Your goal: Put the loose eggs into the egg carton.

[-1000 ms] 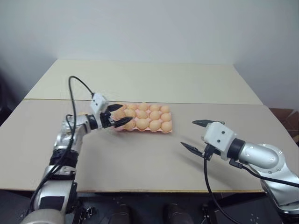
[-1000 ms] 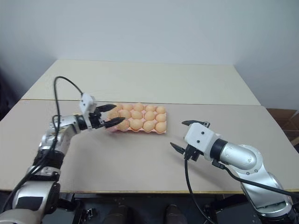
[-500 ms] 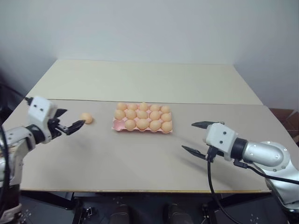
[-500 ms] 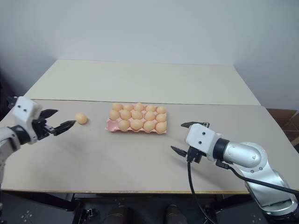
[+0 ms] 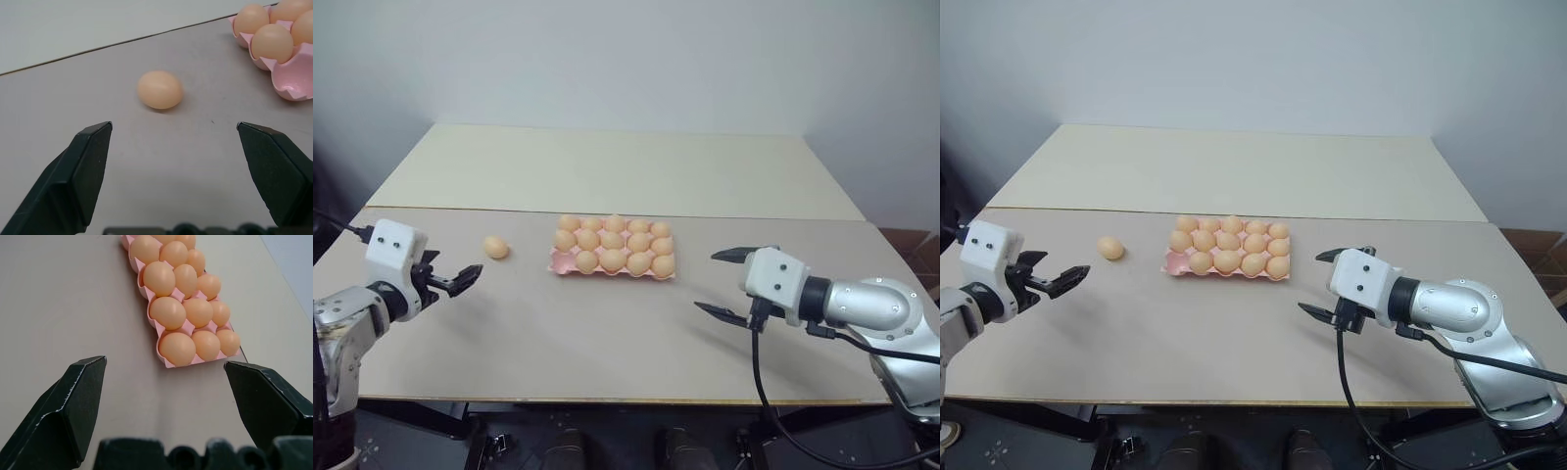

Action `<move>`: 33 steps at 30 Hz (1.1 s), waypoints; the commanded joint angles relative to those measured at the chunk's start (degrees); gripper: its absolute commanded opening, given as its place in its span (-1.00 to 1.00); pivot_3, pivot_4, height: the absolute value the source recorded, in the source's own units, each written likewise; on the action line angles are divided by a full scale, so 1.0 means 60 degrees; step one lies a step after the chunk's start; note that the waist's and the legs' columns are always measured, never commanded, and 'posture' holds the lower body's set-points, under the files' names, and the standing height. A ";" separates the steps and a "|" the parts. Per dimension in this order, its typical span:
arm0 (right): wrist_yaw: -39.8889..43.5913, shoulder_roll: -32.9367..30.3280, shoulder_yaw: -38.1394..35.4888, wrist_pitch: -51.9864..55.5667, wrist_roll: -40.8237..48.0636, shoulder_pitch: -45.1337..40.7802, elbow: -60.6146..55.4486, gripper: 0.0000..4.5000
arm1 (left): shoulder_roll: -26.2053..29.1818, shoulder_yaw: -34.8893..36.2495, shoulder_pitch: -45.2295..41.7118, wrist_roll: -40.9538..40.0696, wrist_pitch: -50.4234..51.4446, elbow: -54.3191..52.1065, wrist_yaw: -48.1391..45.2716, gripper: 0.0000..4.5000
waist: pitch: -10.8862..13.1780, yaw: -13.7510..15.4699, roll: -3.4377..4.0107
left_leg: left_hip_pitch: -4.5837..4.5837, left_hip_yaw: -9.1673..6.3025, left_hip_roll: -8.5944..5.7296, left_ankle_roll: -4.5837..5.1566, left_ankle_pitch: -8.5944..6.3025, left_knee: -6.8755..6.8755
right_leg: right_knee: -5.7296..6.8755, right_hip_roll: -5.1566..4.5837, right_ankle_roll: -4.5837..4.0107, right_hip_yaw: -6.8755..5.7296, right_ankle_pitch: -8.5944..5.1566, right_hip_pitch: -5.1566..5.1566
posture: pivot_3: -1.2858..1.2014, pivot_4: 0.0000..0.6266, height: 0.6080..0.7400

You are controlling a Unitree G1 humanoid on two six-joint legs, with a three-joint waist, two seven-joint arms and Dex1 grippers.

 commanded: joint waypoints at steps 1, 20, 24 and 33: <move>-0.0108 -0.0072 -0.0371 -0.0060 0.0085 0.0020 -0.0320 1.00 | -0.0115 -0.0113 -0.0678 -0.0059 -0.0260 0.0147 0.0271 0.97 | 0.0000 0.0016 0.0000 | 0.0002 0.0000 0.0000 0.0000 0.0000 0.0000 | 0.0002 0.0000 0.0000 0.0000 0.0000 0.0001 | 0.03 -0.52 1.00; -0.0669 -0.0113 -0.0829 0.0725 0.0129 0.0647 -0.1259 1.00 | -0.2091 -0.2369 -0.4678 0.1972 -0.3887 0.6560 0.1964 0.97 | -0.0006 0.0005 -0.0017 | -0.0006 -0.0002 -0.0016 0.0003 0.0002 0.0001 | -0.0004 -0.0005 0.0062 0.0002 0.0037 0.0010 | 0.03 -0.52 1.00; -0.0761 -0.0136 -0.0993 0.0915 0.0150 0.0840 -0.1465 1.00 | -0.2354 -0.2574 -0.4948 0.2172 -0.4232 0.7415 0.1967 0.97 | -0.0005 0.0011 -0.0018 | -0.0008 -0.0003 -0.0015 0.0003 0.0002 0.0001 | -0.0004 -0.0004 0.0063 0.0001 0.0037 0.0009 | 0.03 -0.52 1.00; -0.1007 -0.0005 -0.0891 0.1055 0.0100 0.0976 -0.1622 1.00 | -0.2310 -0.2608 -0.4936 0.2359 -0.4059 0.7931 0.2046 0.97 | -0.0006 0.0005 -0.0019 | -0.0006 -0.0005 -0.0015 0.0003 0.0002 0.0001 | 0.0000 -0.0005 0.0064 0.0000 0.0038 0.0009 | 0.03 -0.52 1.00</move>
